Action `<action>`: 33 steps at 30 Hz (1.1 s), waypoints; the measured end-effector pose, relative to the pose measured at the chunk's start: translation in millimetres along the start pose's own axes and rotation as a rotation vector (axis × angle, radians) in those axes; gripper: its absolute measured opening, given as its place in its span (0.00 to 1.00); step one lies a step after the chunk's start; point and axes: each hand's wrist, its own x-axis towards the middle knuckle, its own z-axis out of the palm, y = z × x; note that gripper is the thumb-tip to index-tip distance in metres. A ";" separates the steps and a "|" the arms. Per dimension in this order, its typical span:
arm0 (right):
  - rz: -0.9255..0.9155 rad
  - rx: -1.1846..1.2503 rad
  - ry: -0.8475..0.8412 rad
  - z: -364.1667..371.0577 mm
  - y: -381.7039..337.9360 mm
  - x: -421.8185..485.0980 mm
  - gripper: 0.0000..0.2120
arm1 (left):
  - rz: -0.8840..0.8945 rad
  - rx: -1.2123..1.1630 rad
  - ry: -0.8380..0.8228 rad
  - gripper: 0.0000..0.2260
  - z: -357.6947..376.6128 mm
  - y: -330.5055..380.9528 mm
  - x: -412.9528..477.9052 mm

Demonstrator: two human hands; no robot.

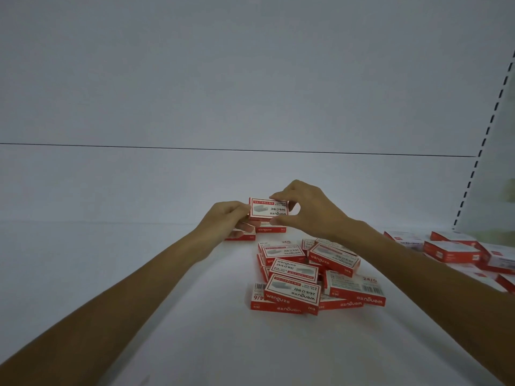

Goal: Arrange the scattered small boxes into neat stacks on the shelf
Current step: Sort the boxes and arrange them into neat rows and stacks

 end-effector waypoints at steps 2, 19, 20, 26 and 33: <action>0.007 -0.029 -0.013 3.3 3.7 3.9 0.22 | 0.008 0.073 0.013 0.07 -1.1 -4.9 3.0; 0.274 -0.083 -0.312 34.8 31.7 25.1 0.22 | 0.138 0.613 -0.235 0.24 14.8 -37.6 -23.1; 0.292 -0.076 -0.328 36.9 32.8 25.5 0.22 | 0.160 0.628 -0.242 0.24 14.9 -38.3 -23.5; 0.319 -0.060 -0.367 47.5 30.8 29.9 0.23 | 0.207 0.683 -0.261 0.28 14.5 -45.1 -21.6; 0.337 -0.072 -0.331 49.9 29.0 31.8 0.21 | 0.170 0.635 -0.080 0.30 14.2 -46.4 -14.1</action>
